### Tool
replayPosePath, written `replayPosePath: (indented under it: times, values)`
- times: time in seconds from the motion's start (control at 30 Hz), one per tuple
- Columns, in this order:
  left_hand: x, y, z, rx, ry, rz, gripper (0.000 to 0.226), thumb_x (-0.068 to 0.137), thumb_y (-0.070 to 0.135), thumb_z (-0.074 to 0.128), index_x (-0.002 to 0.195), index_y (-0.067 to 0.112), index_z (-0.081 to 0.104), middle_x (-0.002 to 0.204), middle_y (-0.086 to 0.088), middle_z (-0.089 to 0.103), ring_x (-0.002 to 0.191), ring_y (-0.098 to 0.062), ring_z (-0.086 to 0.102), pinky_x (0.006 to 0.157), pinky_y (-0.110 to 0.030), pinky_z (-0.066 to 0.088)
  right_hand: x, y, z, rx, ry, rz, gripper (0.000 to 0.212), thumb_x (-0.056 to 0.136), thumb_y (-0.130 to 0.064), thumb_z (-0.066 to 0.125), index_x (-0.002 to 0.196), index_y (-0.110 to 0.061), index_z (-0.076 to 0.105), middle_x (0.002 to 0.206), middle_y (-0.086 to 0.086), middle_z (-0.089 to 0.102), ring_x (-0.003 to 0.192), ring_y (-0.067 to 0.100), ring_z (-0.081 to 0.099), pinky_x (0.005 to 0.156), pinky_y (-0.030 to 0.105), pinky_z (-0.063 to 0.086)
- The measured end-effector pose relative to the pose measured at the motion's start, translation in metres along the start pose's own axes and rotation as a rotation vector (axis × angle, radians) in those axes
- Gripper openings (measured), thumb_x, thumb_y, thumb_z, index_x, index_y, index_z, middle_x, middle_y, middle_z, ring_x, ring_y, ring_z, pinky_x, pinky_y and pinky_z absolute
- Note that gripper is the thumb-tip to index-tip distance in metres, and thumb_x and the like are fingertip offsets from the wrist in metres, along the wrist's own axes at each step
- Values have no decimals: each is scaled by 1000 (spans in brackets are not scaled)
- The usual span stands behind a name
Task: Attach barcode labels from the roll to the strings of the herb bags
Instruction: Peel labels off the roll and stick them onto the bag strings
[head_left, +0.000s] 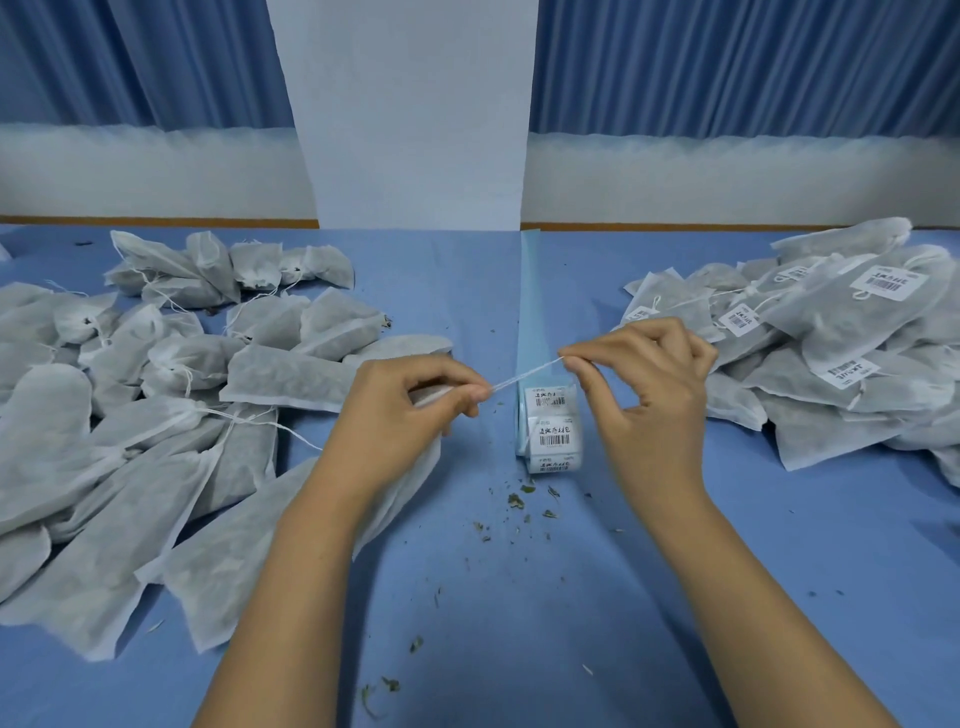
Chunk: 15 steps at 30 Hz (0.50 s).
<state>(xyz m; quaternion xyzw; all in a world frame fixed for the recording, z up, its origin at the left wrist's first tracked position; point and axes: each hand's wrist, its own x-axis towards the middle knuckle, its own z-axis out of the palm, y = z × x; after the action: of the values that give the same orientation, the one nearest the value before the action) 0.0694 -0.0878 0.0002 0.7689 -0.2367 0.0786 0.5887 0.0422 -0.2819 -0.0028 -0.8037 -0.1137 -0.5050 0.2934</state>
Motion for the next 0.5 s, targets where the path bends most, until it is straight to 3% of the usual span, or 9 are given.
replayPosePath:
  times: [0.1,0.2,0.33,0.43,0.5]
  values:
    - [-2,4,-3,-93,-132,-66,14,83,15,74,71,23,76,71,2,72,57,-2,52,59,-11,42,0,2,-2,53,44,123,6,84,-13,70,81,-18,72,83,-19,61,89,5,47,93,31,24]
    - [-4,10,-1,-297,-227,-16,16,80,15,66,74,23,79,77,-2,75,51,-7,44,53,-15,40,-1,2,0,92,31,220,8,84,-16,71,80,-23,71,82,-20,62,89,5,47,92,29,25]
    - [-1,12,7,-505,-14,74,19,85,14,63,82,22,80,86,4,76,59,-14,48,60,-15,46,-6,-9,9,66,-124,80,7,81,-18,71,74,-20,73,75,-17,64,84,11,47,88,27,22]
    - [4,3,8,-300,140,65,14,86,5,67,90,13,78,102,5,75,63,-7,59,58,-15,46,-10,-17,15,24,-202,-140,9,81,-17,72,72,-18,73,73,-12,66,80,15,51,85,32,26]
    - [5,-4,7,-46,95,104,16,86,2,68,92,13,78,102,7,75,86,-2,67,65,-15,48,-10,-17,14,3,-220,-220,10,82,-15,70,73,-16,71,74,-9,65,80,17,53,85,32,27]
